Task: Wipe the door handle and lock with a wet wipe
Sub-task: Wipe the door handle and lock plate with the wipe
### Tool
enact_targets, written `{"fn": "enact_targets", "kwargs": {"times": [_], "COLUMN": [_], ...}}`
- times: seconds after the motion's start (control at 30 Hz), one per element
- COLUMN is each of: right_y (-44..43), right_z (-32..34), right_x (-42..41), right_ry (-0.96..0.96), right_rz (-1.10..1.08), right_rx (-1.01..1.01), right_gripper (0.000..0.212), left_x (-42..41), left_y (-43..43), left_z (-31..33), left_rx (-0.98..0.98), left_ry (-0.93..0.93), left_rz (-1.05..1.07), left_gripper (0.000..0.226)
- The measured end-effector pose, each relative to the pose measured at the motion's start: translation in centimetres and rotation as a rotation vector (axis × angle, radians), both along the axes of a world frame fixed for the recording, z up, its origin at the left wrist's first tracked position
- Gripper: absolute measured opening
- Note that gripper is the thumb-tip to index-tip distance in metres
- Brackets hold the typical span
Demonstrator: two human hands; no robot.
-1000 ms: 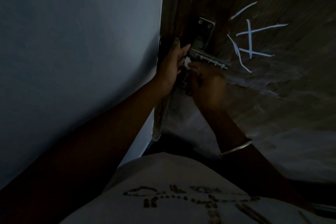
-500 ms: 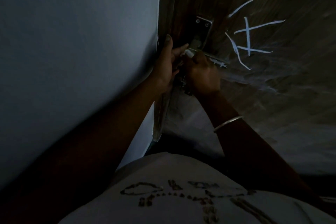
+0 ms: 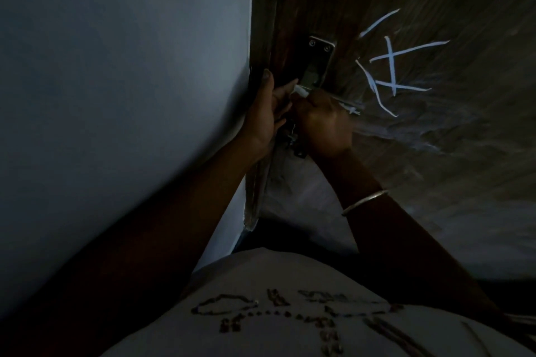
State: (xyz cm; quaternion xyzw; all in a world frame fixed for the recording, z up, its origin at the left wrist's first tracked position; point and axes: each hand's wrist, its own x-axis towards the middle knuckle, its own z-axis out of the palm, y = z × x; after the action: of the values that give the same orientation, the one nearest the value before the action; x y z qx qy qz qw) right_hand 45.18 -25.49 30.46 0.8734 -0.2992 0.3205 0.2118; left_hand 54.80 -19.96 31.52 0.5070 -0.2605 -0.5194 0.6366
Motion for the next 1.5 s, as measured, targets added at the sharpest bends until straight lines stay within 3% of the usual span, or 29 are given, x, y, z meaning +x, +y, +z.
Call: {"fn": "enact_targets", "kwargs": {"times": [0.17, 0.3, 0.4, 0.57, 0.83, 1.07, 1.3, 1.4, 1.5], "right_y": [-0.1, 0.3, -0.1, -0.1, 0.2, 0.3, 0.4, 0.2, 0.0], "right_z": [-0.5, 0.6, 0.8, 0.4, 0.7, 0.6, 0.1, -0.2, -1.2], "right_x": [-1.1, -0.8, 0.1, -0.3, 0.2, -0.9, 0.6, -0.4, -1.5], "right_ry": [-0.11, -0.073, -0.024, -0.148, -0.094, -0.223, -0.142, -0.188, -0.184], "right_rz": [0.064, 0.053, 0.021, 0.037, 0.028, 0.007, 0.039, 0.034, -0.005], "right_rx": [0.037, 0.005, -0.058, -0.011, 0.024, 0.047, 0.004, -0.016, -0.014], "right_gripper": [0.018, 0.008, 0.014, 0.022, 0.007, 0.01, 0.007, 0.02, 0.009], "left_x": [-0.1, 0.0, 0.2, 0.4, 0.0, -0.2, -0.3, -0.4, -0.6], "left_y": [0.2, 0.1, -0.1, -0.2, -0.2, -0.2, 0.0, 0.1, 0.1], "left_z": [0.3, 0.2, 0.0, -0.1, -0.2, -0.1, -0.2, -0.1, -0.1], "left_rx": [0.01, 0.002, -0.015, -0.002, -0.017, 0.012, -0.026, 0.017, 0.029], "left_ry": [-0.027, -0.026, 0.023, 0.008, 0.038, -0.021, 0.067, 0.015, -0.07], "left_rz": [-0.006, -0.009, 0.001, -0.023, -0.003, -0.013, 0.005, -0.004, -0.015], "left_gripper": [0.065, 0.065, 0.065, 0.07, 0.068, 0.068, 0.069, 0.073, 0.068]}}
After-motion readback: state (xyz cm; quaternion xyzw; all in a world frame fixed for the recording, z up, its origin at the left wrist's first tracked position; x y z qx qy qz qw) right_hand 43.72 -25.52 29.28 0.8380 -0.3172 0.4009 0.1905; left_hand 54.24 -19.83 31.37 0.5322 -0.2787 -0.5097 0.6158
